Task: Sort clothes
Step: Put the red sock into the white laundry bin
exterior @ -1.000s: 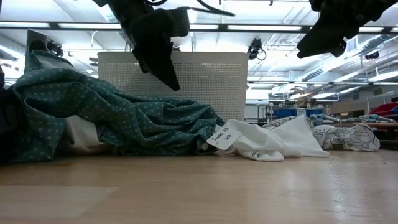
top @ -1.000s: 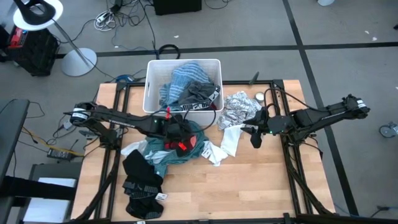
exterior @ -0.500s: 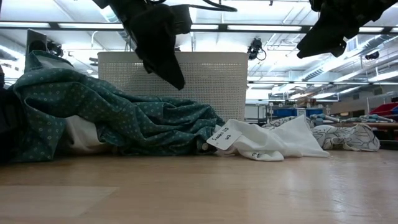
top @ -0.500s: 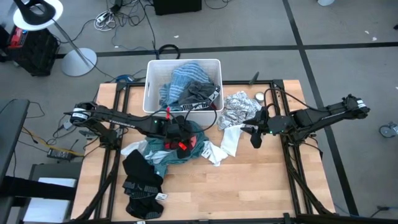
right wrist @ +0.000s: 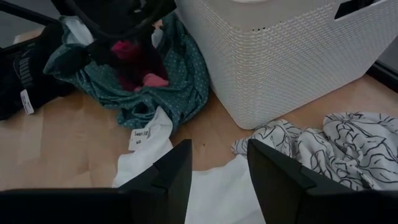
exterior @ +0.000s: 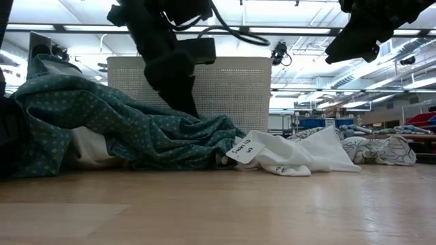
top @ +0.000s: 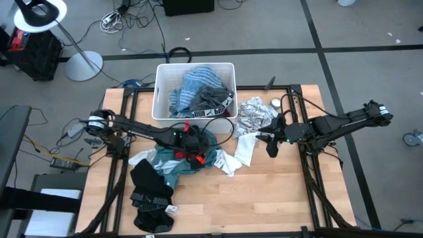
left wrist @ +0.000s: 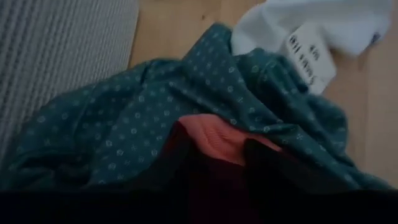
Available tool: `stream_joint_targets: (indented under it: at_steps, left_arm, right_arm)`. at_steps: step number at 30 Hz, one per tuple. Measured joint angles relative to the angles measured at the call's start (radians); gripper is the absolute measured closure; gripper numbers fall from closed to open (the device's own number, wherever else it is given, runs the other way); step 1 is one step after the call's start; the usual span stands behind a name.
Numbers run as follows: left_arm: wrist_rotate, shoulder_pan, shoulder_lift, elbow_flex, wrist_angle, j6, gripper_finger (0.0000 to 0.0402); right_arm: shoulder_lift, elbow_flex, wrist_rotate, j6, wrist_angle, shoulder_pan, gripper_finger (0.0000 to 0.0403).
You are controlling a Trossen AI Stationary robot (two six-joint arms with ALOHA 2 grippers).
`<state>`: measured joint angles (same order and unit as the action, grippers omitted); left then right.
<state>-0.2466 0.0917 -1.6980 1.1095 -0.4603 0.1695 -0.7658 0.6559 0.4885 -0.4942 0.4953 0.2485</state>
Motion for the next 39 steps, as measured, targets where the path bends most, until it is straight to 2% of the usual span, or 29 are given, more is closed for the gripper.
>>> stream_joint_targets:
  at_steps: [3,7,8,16,28,32,37,39]
  left_arm:
    - [-0.024,0.000,0.002,0.000,-0.014,0.017,0.0282]
    - [-0.026,0.000,0.011,0.012,-0.035,0.018,0.0374]
    - [-0.025,0.000,0.011,0.020,-0.041,0.018,0.0386]
    - [-0.038,0.000,0.011,0.128,-0.160,-0.007,0.0398]
    - [-0.154,0.000,0.030,0.386,-0.448,-0.037,0.0401]
    - [-0.198,-0.012,0.109,0.424,-0.460,-0.065,0.0401]
    - [-0.209,-0.056,0.261,0.425,-0.458,-0.068,0.0401]
    - [-0.249,-0.077,0.328,0.425,-0.454,-0.069,0.0401]
  right_arm:
    - [0.000,0.000,0.000,0.000,0.000,0.000,0.0247]
    - [0.000,0.000,0.000,0.000,-0.001,0.000,0.0247]
    - [0.000,0.000,0.000,0.000,0.000,0.000,0.0247]
    - [0.000,0.000,0.000,0.000,-0.001,0.000,0.0247]
    - [0.000,0.000,0.000,0.000,0.000,0.000,0.0247]
    - [0.000,0.000,0.000,0.000,0.000,0.000,0.0247]
    - [0.000,0.000,-0.001,0.000,0.000,0.000,0.0247]
    - [0.000,0.000,-0.001,0.000,0.000,0.000,0.0247]
